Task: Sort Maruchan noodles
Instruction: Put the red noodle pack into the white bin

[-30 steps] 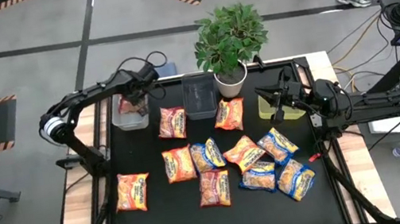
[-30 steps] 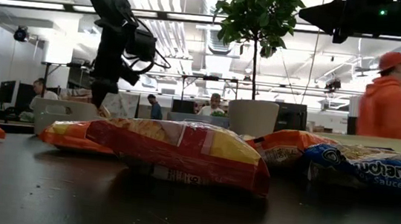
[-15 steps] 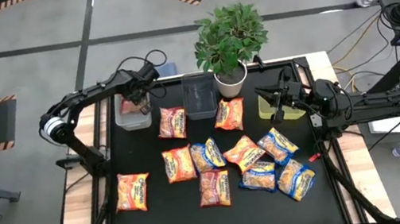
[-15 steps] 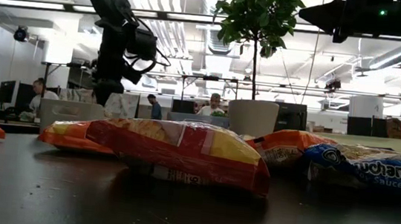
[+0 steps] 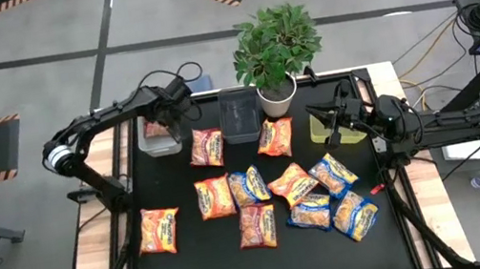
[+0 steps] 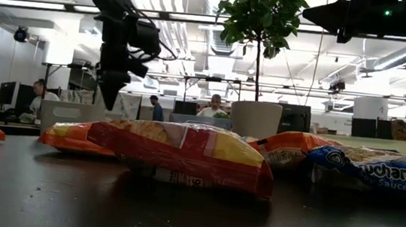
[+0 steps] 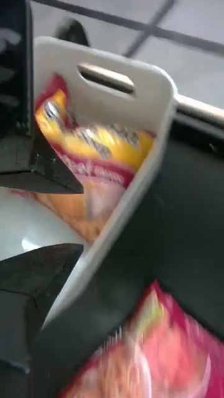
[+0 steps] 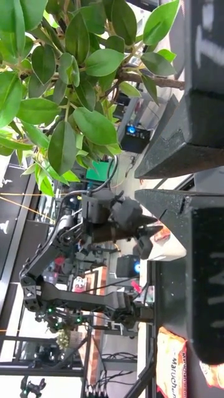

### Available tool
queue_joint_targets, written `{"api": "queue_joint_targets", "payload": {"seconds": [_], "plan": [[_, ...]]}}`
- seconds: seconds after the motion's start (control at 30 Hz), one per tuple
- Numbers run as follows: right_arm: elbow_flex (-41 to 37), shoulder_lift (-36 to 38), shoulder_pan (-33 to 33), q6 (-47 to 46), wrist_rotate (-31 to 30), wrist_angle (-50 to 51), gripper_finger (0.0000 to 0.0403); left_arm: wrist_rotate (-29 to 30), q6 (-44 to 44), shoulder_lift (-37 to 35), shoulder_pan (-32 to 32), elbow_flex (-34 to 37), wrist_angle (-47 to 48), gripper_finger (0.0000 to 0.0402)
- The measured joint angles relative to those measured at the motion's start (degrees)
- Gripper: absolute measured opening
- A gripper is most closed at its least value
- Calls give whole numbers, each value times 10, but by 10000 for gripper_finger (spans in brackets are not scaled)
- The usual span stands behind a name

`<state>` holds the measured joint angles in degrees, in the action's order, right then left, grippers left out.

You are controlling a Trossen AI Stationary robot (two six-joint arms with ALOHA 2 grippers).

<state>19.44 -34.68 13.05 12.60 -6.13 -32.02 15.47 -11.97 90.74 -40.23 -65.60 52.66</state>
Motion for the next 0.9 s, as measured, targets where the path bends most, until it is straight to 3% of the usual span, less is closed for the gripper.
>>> {"api": "queue_joint_targets", "payload": {"seconds": [0.17,0.43,0.63,0.9], "plan": [[0,0,0,-6,0,0,29,77,-27,0,-22,24,-19,76],[0,0,0,-7,0,0,29,78,-27,0,-97,72,-95,5],[0,0,0,-4,0,0,29,56,-23,0,-112,106,-136,4],[0,0,0,-6,0,0,29,49,-6,-25,-94,113,-113,1]]}}
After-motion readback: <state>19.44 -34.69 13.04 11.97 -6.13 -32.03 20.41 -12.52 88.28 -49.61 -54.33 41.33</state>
